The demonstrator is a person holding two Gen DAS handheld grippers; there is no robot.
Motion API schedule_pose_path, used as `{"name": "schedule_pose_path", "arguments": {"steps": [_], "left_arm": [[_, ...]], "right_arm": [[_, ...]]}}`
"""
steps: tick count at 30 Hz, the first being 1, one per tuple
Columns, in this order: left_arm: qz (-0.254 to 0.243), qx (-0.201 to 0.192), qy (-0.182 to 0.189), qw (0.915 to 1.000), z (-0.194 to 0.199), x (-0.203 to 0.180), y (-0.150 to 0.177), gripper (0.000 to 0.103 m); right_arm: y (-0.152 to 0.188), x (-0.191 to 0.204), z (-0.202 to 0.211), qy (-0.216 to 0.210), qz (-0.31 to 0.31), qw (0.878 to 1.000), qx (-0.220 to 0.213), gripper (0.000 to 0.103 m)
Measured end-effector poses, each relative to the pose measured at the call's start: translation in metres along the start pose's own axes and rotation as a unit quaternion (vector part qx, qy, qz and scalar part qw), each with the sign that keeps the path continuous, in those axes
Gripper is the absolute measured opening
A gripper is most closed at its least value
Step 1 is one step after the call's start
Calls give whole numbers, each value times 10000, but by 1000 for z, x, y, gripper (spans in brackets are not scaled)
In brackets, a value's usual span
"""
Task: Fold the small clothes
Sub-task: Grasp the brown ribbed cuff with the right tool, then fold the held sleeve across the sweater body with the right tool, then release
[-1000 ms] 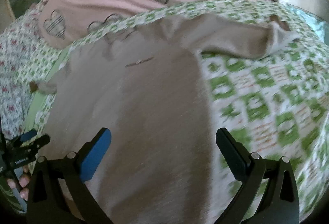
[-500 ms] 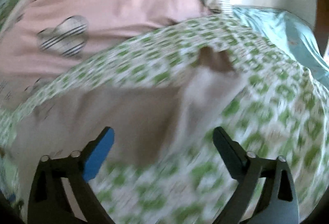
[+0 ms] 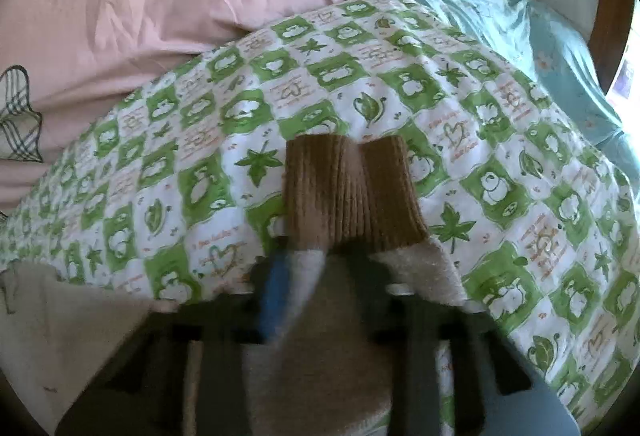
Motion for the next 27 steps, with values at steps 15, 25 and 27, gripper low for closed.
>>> {"name": "schedule_pose_path", "arguments": {"steps": [15, 25, 27], "left_arm": [[387, -308, 343, 9982, 18, 15, 3, 95], [765, -530, 921, 9914, 28, 42, -5, 95], [851, -538, 1011, 9898, 27, 49, -7, 95]], "right_arm": [[113, 247, 184, -3249, 1092, 9391, -241, 9], [222, 419, 215, -4119, 2104, 8856, 429, 9], [239, 435, 217, -4156, 2222, 8806, 496, 9]]}}
Point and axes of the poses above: each gripper's, at about its wrist camera, not at the fingertips, and z roughly against the way its jaws point, x to its left, y to its underside, the point moved 7 cm from there along -z, roughly the way its jaws point, and after that the axes turned 15 degrees about y, right-handed, at the moved point
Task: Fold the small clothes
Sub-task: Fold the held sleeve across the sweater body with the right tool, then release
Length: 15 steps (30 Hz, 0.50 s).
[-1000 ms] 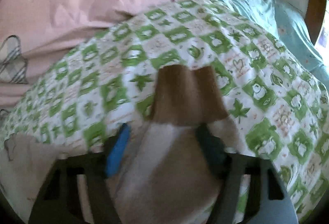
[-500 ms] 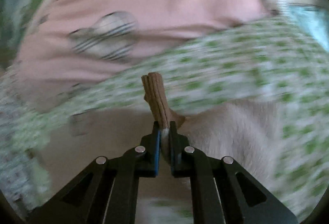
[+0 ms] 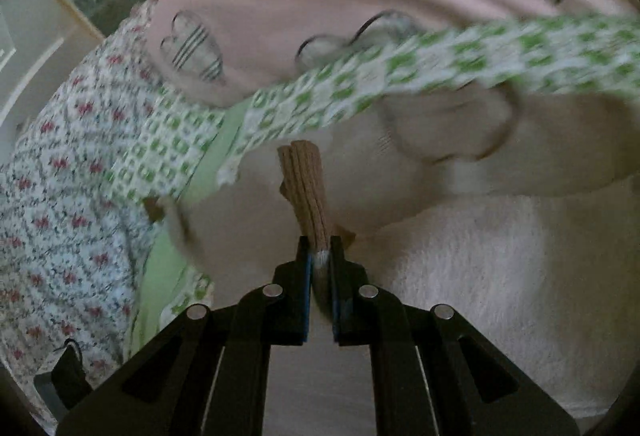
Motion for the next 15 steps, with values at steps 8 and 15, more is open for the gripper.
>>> {"name": "schedule_pose_path", "arguments": {"steps": [8, 15], "left_arm": [[441, 112, 712, 9964, -34, 8, -29, 96], [658, 337, 1266, 9892, -103, 3, -76, 97]], "right_arm": [[22, 12, -18, -277, -5, 9990, 339, 33], [36, -35, 49, 48, -442, 9989, -137, 38]]}}
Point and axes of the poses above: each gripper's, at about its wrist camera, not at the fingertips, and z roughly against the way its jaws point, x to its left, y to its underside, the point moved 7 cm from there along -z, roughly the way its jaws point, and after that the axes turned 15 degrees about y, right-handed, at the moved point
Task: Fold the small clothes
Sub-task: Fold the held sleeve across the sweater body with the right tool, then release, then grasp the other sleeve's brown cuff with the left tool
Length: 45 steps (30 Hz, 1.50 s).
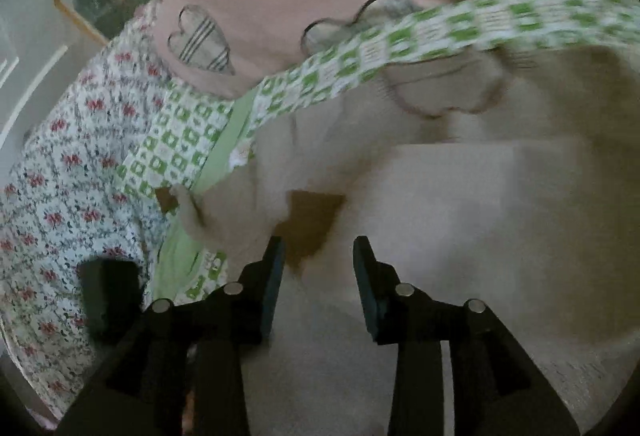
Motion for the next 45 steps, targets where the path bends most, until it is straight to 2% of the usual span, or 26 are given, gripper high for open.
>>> {"name": "schedule_pose_path", "arguments": {"steps": [3, 5, 7, 8, 9, 11, 14, 16, 18, 22, 28, 29, 30, 31, 35, 37, 40, 42, 44, 45], "left_arm": [[59, -107, 63, 9999, -20, 4, -23, 98], [-24, -282, 147, 9995, -24, 2, -37, 94], [-142, -350, 240, 9990, -30, -2, -44, 63], [-142, -302, 317, 9989, -31, -4, -43, 30], [-103, -246, 421, 9988, -31, -6, -41, 7], [-297, -514, 329, 9977, -18, -16, -41, 8], [-542, -847, -65, 9949, 6, -13, -42, 8], [-330, -789, -340, 9958, 10, 11, -40, 8], [-148, -744, -309, 9966, 13, 23, -37, 9], [-312, -747, -390, 9960, 11, 20, -35, 9], [-332, -591, -508, 9964, 5, 24, -27, 10], [-330, -586, -506, 9965, 7, 26, -25, 10], [-339, -586, -507, 9964, 8, 25, -24, 10], [-363, -579, -480, 9965, 7, 21, -23, 10], [-583, -522, -284, 9965, 4, 0, -21, 11], [-721, -430, -372, 9958, -6, -5, -19, 10], [-601, -287, -525, 9964, -15, 5, -15, 11], [-513, -311, -459, 9971, -11, 9, -14, 14], [-514, -346, -469, 9970, -6, 11, -14, 15], [-517, -347, -467, 9970, -5, 12, -13, 16]], "right_arm": [[14, -29, 30, 178, -279, 9994, -120, 38], [23, -51, 51, 407, -425, 9979, -270, 39], [28, -68, 67, 731, -537, 9950, -421, 39], [30, -79, 76, 917, -622, 9924, -531, 39], [30, -86, 81, 1001, -678, 9909, -588, 39], [29, -106, 94, 1235, -851, 9862, -701, 39], [20, -135, 107, 1542, -1016, 9794, -816, 39], [13, -156, 108, 1816, -1089, 9739, -816, 39], [4, -175, 105, 1972, -1222, 9694, -800, 39], [-15, -203, 88, 2223, -1313, 9642, -600, 53], [-34, -204, 41, 2142, -1057, 9710, -123, 56], [-33, -203, 36, 2096, -975, 9729, -52, 55], [-33, -200, 31, 2096, -815, 9744, 18, 48], [-34, -197, 29, 2181, -555, 9743, 48, 9], [-46, -209, 47, 2383, -391, 9703, -116, 8], [-46, -218, 47, 2395, -401, 9701, -49, 8], [-40, -223, 40, 2479, -307, 9683, 94, 9], [-38, -225, 50, 2647, -468, 9632, -8, 12], [-37, -214, 69, 3017, -426, 9519, -329, 16], [-34, -202, 76, 2992, -332, 9524, -478, 16]]}}
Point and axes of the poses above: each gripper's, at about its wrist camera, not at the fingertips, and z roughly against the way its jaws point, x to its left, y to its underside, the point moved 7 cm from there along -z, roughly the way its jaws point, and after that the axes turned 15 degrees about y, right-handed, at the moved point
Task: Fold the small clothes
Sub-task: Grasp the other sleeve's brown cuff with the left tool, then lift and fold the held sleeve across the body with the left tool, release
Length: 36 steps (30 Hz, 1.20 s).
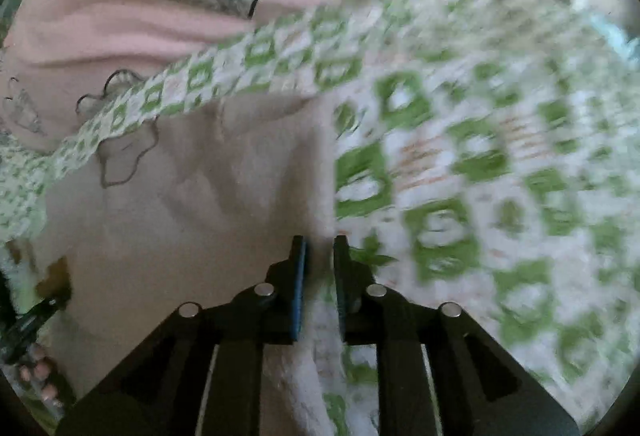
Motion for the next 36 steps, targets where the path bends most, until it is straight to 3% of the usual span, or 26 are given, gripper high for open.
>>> {"name": "schedule_pose_path", "arguments": {"steps": [2, 4, 6, 11, 13, 15, 19, 22, 28, 30, 33, 34, 35, 36], "left_arm": [[9, 13, -35, 10000, 1, 2, 1, 16], [42, 14, -38, 10000, 6, 3, 3, 17], [69, -4, -55, 10000, 16, 8, 7, 22], [149, -212, -288, 9992, 62, 32, 13, 25], [301, -391, -374, 9981, 86, 50, 10, 31], [567, -621, -504, 9952, 112, 75, 4, 49], [1096, -1126, -888, 9836, 162, 133, -15, 54], [1586, -1510, -1056, 9700, 196, 181, -35, 63], [2327, -1947, -1092, 9466, 219, 258, -80, 67], [2523, -2035, -942, 9413, 217, 277, -94, 68], [3043, -2284, -699, 9221, 216, 314, -111, 68], [3212, -2438, -599, 9131, 218, 326, -115, 67], [3256, -2509, -573, 9098, 218, 332, -117, 62], [3214, -2577, -618, 9091, 220, 334, -121, 44]], "right_arm": [[9, 21, 21, -455, 186, 9987, -165, 24], [26, 40, 18, -683, 476, 9965, 70, 40], [37, 33, -1, -361, 435, 9979, 310, 41], [35, 16, 20, -716, -98, 9969, 325, 42], [34, 17, 40, -848, -80, 9963, 149, 47], [40, 19, 60, -1006, -75, 9949, 34, 53], [63, 40, 78, -1337, 74, 9909, 111, 55], [79, 49, 77, -1421, 171, 9893, 280, 56], [104, 62, 73, -1464, 314, 9873, 534, 56], [106, 65, 72, -1496, 307, 9865, 585, 56], [107, 67, 71, -1561, 274, 9849, 702, 56], [108, 67, 72, -1532, 306, 9852, 711, 56], [108, 69, 73, -1511, 340, 9854, 703, 56], [109, 70, 75, -1514, 381, 9853, 692, 56]]}}
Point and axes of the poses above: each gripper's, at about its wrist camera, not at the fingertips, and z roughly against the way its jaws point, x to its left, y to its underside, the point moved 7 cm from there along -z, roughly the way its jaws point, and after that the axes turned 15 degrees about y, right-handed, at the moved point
